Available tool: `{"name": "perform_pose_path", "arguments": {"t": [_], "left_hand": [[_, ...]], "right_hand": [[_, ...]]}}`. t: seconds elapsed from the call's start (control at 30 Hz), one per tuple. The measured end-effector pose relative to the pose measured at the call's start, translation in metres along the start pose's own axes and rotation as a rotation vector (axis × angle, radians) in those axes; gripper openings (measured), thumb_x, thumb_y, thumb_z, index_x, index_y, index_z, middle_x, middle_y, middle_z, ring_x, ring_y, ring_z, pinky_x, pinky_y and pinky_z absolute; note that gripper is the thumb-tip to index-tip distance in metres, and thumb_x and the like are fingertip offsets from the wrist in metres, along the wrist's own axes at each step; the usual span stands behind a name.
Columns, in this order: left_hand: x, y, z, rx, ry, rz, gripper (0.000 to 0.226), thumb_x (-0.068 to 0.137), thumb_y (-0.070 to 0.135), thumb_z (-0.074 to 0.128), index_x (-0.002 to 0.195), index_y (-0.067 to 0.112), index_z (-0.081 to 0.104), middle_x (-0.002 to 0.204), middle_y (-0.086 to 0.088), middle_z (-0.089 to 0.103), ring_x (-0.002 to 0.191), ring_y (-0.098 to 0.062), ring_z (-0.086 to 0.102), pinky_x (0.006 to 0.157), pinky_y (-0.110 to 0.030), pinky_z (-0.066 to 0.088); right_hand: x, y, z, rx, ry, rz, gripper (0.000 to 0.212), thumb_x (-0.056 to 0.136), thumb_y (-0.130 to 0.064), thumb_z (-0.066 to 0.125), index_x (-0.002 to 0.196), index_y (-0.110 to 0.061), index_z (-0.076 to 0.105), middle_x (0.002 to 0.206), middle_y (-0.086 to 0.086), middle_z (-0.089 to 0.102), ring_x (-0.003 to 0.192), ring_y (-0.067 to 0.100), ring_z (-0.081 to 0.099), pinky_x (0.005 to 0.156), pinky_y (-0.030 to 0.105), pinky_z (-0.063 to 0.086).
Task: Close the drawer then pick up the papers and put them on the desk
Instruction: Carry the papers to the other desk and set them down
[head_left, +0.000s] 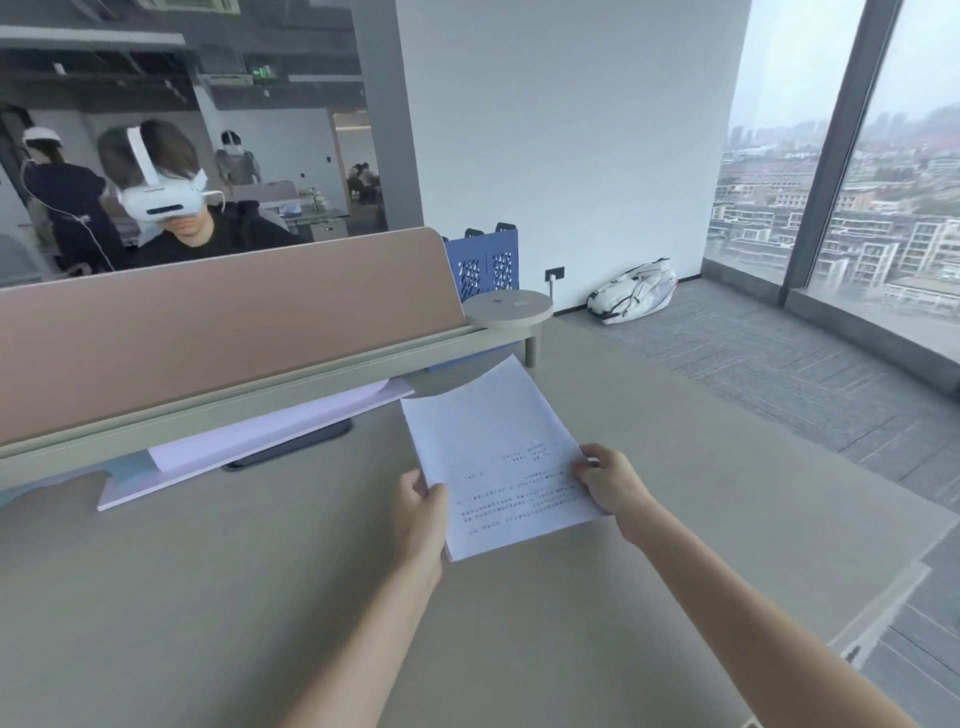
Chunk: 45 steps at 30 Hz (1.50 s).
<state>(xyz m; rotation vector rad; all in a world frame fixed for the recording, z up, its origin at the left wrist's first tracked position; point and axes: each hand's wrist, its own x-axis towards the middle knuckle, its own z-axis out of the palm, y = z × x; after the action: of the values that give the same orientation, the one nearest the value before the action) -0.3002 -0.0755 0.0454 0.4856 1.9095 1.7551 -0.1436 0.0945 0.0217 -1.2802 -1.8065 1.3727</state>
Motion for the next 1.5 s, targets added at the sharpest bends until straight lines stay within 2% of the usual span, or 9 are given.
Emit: {"name": "perform_pose_path", "arguments": {"t": [0.2, 0.47, 0.67, 0.87, 1.0, 1.2, 1.33, 1.4, 1.5], "left_hand": [[0.027, -0.011, 0.038, 0.224, -0.130, 0.020, 0.015, 0.083, 0.013, 0.055, 0.095, 0.022, 0.057, 0.099, -0.013, 0.071, 0.082, -0.024, 0.067, 0.056, -0.026, 0.044], [0.067, -0.012, 0.088, 0.443, -0.222, 0.067, 0.029, 0.078, 0.008, 0.042, 0.094, 0.009, 0.066, 0.084, -0.021, 0.072, 0.052, -0.021, 0.067, 0.040, -0.018, 0.043], [0.101, -0.015, 0.121, 0.502, -0.261, 0.100, 0.028, 0.077, 0.011, 0.046, 0.097, 0.009, 0.065, 0.083, -0.017, 0.075, 0.052, -0.020, 0.073, 0.071, -0.047, 0.060], [0.117, -0.010, 0.144, 0.633, -0.276, 0.142, 0.020, 0.082, 0.012, 0.048, 0.093, 0.000, 0.061, 0.082, -0.019, 0.074, 0.043, -0.012, 0.064, 0.050, -0.024, 0.049], [0.129, -0.015, 0.155, 0.756, -0.258, 0.235, 0.016, 0.081, 0.019, 0.051, 0.072, 0.007, 0.045, 0.081, -0.025, 0.071, 0.056, -0.026, 0.057, 0.054, -0.033, 0.046], [0.137, -0.018, 0.165, 0.752, -0.336, 0.275, 0.052, 0.093, 0.018, 0.049, 0.144, 0.011, 0.041, 0.098, -0.012, 0.069, 0.094, -0.028, 0.066, 0.068, -0.031, 0.047], [0.135, -0.019, 0.169, 0.899, -0.314, 0.411, 0.013, 0.095, 0.015, 0.041, 0.087, 0.015, 0.051, 0.082, -0.009, 0.061, 0.085, -0.034, 0.057, 0.067, -0.037, 0.045], [0.134, -0.021, 0.171, 1.018, -0.283, 0.545, 0.032, 0.093, 0.013, 0.040, 0.065, 0.017, 0.025, 0.063, -0.001, 0.038, 0.069, -0.033, 0.043, 0.058, -0.037, 0.031], [0.133, -0.022, 0.169, 1.101, -0.267, 0.641, 0.037, 0.094, 0.015, 0.040, 0.063, 0.018, 0.021, 0.065, 0.000, 0.034, 0.065, -0.032, 0.040, 0.057, -0.035, 0.029]], "right_hand": [[0.037, 0.011, -0.031, -0.172, 0.066, 0.002, 0.032, 0.091, -0.007, 0.047, 0.112, -0.011, 0.071, 0.103, 0.012, 0.067, 0.094, 0.028, 0.060, 0.075, 0.029, 0.044], [0.085, 0.022, -0.060, -0.377, 0.174, -0.009, 0.019, 0.087, -0.003, 0.039, 0.078, -0.002, 0.056, 0.076, 0.012, 0.053, 0.075, 0.029, 0.047, 0.056, 0.031, 0.031], [0.122, 0.025, -0.080, -0.417, 0.229, 0.002, 0.037, 0.092, -0.018, 0.042, 0.118, -0.023, 0.068, 0.114, 0.009, 0.069, 0.108, 0.033, 0.062, 0.083, 0.035, 0.051], [0.151, 0.023, -0.089, -0.442, 0.236, 0.002, 0.037, 0.092, -0.018, 0.044, 0.118, -0.026, 0.069, 0.117, 0.010, 0.069, 0.109, 0.033, 0.062, 0.083, 0.036, 0.051], [0.162, 0.025, -0.094, -0.485, 0.251, -0.025, 0.038, 0.092, -0.015, 0.045, 0.120, -0.023, 0.069, 0.118, 0.011, 0.070, 0.112, 0.034, 0.062, 0.086, 0.036, 0.053], [0.171, 0.026, -0.098, -0.587, 0.274, -0.068, 0.046, 0.094, -0.015, 0.049, 0.139, -0.021, 0.056, 0.132, 0.012, 0.063, 0.126, 0.032, 0.054, 0.096, 0.039, 0.047], [0.175, 0.026, -0.098, -0.687, 0.278, -0.120, 0.040, 0.095, -0.016, 0.047, 0.132, -0.024, 0.059, 0.123, 0.012, 0.061, 0.119, 0.033, 0.057, 0.089, 0.037, 0.047], [0.176, 0.027, -0.097, -0.765, 0.290, -0.149, 0.035, 0.095, -0.017, 0.047, 0.125, -0.024, 0.065, 0.116, 0.012, 0.062, 0.110, 0.035, 0.061, 0.085, 0.036, 0.046], [0.177, 0.028, -0.095, -0.887, 0.303, -0.202, 0.035, 0.094, -0.017, 0.047, 0.122, -0.025, 0.067, 0.110, 0.011, 0.062, 0.104, 0.034, 0.062, 0.086, 0.035, 0.043]]}}
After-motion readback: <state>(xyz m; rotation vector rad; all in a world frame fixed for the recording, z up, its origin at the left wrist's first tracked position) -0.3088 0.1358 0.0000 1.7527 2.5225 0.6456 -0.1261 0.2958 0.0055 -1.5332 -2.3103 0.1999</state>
